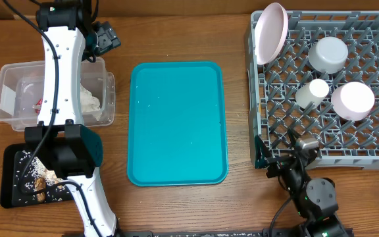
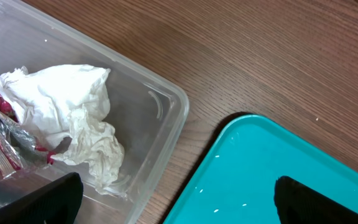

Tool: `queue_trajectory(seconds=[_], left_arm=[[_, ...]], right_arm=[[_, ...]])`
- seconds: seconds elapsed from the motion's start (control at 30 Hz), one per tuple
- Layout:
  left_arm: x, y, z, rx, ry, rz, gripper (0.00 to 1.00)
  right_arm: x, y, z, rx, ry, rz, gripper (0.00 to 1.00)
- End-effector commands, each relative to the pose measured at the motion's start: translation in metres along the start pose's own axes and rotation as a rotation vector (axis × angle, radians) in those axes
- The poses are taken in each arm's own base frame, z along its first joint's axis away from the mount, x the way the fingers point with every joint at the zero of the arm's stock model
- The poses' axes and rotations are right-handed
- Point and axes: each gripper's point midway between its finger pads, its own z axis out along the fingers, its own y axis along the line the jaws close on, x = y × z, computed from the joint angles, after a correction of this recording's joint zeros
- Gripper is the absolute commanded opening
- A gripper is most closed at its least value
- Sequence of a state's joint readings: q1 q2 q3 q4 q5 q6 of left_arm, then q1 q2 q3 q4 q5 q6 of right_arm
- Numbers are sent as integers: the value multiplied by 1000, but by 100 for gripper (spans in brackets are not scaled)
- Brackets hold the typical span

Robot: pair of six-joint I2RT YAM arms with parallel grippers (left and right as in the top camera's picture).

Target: Sort waste into correct bins and load items into the dishwasher

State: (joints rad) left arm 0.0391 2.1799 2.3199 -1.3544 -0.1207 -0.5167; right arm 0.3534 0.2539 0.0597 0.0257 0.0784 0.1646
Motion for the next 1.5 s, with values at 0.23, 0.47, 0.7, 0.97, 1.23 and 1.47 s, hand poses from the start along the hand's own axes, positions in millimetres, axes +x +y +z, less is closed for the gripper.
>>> queue_trajectory(seconds=[0.23, 0.47, 0.7, 0.97, 1.23, 1.47], left_arm=[[-5, -3, -6, 3, -26, -4, 100], [-5, -3, -6, 3, -26, -4, 100], [-5, -3, -6, 3, -26, -4, 100], [-4, -3, -6, 3, -26, -3, 100], [-5, -3, -6, 3, -26, -4, 100], [-4, -3, -6, 3, -26, -3, 100]], right_arm=[[-15, -37, -9, 118, -116, 11, 100], [-19, -56, -14, 198, -136, 11, 100], [-19, -58, -21, 212, -142, -20, 100], [-19, -59, -21, 215, -141, -19, 100], [-19, -59, -21, 212, -141, -19, 100], [-18, -59, -21, 212, -140, -19, 100]])
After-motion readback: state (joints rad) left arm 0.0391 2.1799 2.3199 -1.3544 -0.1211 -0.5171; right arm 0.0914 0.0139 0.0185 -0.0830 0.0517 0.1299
